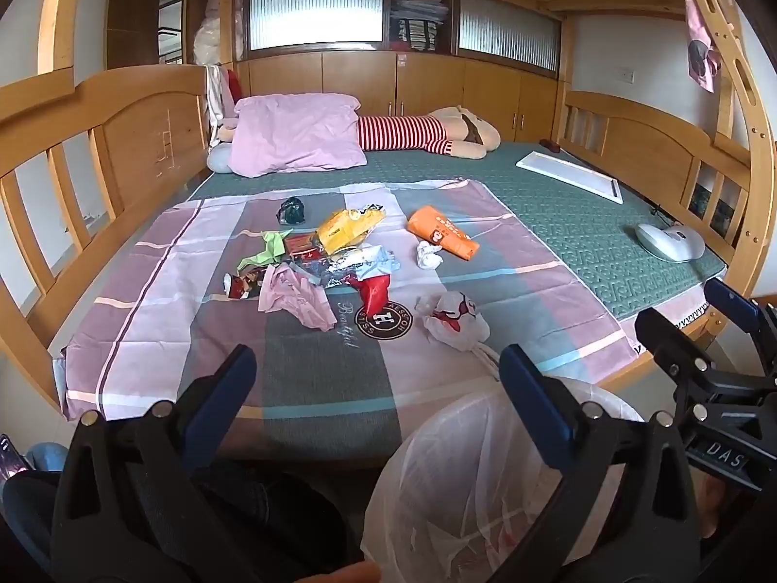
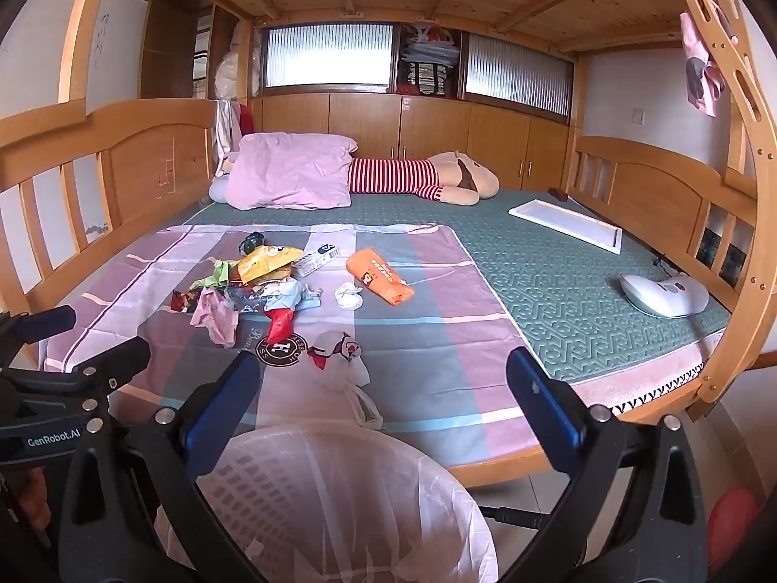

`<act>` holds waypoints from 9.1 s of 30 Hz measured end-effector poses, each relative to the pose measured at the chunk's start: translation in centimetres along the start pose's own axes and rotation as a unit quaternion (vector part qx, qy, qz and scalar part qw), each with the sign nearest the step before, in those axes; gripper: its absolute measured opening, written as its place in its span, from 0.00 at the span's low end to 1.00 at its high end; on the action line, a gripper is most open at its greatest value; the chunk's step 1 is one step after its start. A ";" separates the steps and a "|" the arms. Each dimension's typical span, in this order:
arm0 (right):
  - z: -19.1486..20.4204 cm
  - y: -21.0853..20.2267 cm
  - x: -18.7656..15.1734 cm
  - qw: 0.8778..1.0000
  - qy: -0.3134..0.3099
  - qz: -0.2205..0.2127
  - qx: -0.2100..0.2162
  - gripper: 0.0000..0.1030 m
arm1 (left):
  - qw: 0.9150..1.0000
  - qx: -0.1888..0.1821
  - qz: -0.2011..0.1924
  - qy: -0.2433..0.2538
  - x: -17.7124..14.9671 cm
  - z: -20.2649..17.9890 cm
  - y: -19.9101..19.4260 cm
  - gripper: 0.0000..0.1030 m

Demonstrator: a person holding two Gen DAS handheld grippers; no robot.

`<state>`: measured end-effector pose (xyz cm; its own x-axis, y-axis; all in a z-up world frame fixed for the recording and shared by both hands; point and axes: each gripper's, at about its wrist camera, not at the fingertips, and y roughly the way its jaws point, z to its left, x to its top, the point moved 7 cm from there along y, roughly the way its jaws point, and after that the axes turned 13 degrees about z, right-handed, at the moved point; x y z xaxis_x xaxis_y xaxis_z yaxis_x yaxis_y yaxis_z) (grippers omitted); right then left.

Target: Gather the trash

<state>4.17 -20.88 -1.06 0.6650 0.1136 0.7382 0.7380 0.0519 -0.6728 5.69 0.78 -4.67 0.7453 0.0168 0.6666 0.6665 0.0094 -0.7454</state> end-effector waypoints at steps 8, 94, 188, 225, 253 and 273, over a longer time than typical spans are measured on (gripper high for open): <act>1.2 0.0 -0.1 1.000 0.003 0.002 0.001 0.97 | 1.000 0.002 0.002 -0.003 0.2 0.1 0.1 0.97; -0.5 7.9 -1.8 0.989 0.042 0.138 0.035 0.97 | 0.957 -0.158 0.194 -0.145 -3.7 6.3 12.7 0.65; 2.8 11.2 6.0 0.959 0.116 0.150 0.210 0.89 | 0.993 -0.004 0.079 -0.091 4.0 13.9 15.0 0.86; 23.4 27.5 1.3 0.836 -0.032 0.413 0.359 0.25 | 0.918 0.019 0.143 -0.369 -2.5 25.1 17.3 0.91; 12.9 36.6 5.4 0.919 0.069 0.367 0.128 0.25 | 0.961 -0.096 0.184 -0.183 0.5 14.6 20.7 0.95; 1.9 18.7 3.1 0.942 0.146 0.255 0.164 0.25 | 0.961 -0.136 0.230 -0.074 0.8 8.2 25.2 0.57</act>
<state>19.84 -17.67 -11.47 0.9621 -0.0681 0.2642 0.2702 0.3725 -0.8878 22.90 9.21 -22.93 0.9647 0.0985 0.2442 0.2627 -0.2935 -0.9192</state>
